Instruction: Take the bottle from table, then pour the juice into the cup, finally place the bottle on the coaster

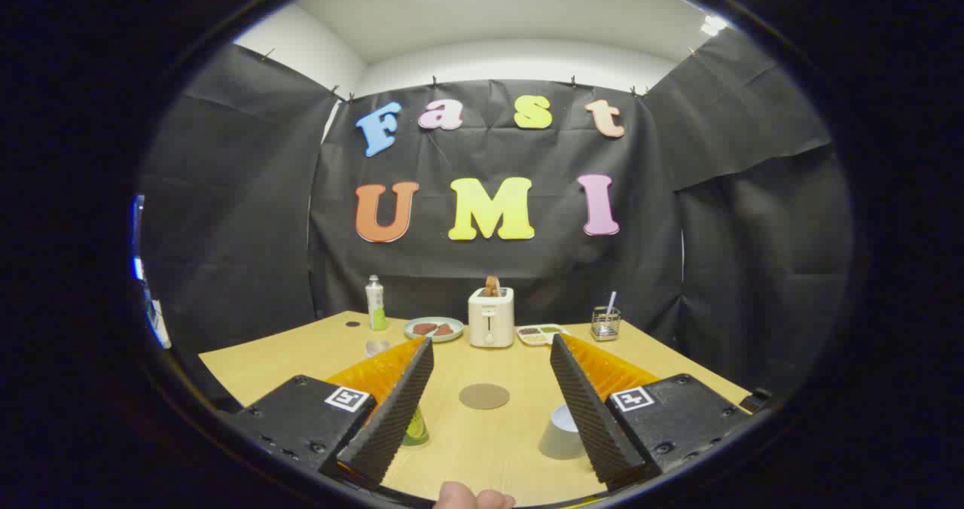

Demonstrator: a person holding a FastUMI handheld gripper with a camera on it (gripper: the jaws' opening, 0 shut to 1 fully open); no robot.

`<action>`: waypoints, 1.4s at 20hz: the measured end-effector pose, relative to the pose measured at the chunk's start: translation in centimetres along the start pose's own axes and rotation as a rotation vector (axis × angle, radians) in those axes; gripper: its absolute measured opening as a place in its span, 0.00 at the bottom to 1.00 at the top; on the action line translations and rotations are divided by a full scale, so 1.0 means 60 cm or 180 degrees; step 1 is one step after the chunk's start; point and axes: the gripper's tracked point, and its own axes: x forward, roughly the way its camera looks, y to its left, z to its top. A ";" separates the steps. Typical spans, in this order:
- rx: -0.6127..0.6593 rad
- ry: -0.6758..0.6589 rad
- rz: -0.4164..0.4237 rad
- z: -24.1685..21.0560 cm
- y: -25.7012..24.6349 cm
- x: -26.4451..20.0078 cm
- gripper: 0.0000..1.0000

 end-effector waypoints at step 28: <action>0.0061 -0.0150 -0.0061 0.002 0.033 -0.048 1.00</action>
